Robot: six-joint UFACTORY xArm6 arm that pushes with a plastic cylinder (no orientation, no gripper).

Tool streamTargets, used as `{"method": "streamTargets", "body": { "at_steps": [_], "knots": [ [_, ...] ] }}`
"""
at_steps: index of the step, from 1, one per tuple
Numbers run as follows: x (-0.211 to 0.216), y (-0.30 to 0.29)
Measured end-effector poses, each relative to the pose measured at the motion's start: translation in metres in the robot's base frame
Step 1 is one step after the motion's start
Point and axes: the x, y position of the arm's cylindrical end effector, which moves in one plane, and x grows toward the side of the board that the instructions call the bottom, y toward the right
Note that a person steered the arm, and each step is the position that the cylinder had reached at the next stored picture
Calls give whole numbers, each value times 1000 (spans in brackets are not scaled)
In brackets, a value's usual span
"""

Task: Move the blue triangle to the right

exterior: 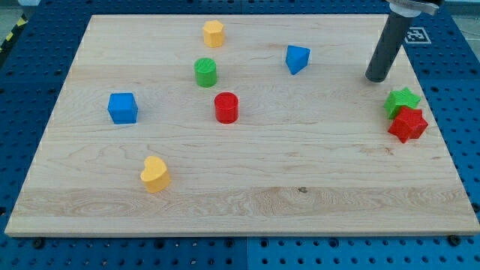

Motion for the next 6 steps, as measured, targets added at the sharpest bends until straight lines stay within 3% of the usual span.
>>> {"method": "streamTargets", "body": {
  "at_steps": [3, 6],
  "knots": [
    [0, -53],
    [9, -157]
  ]
}}
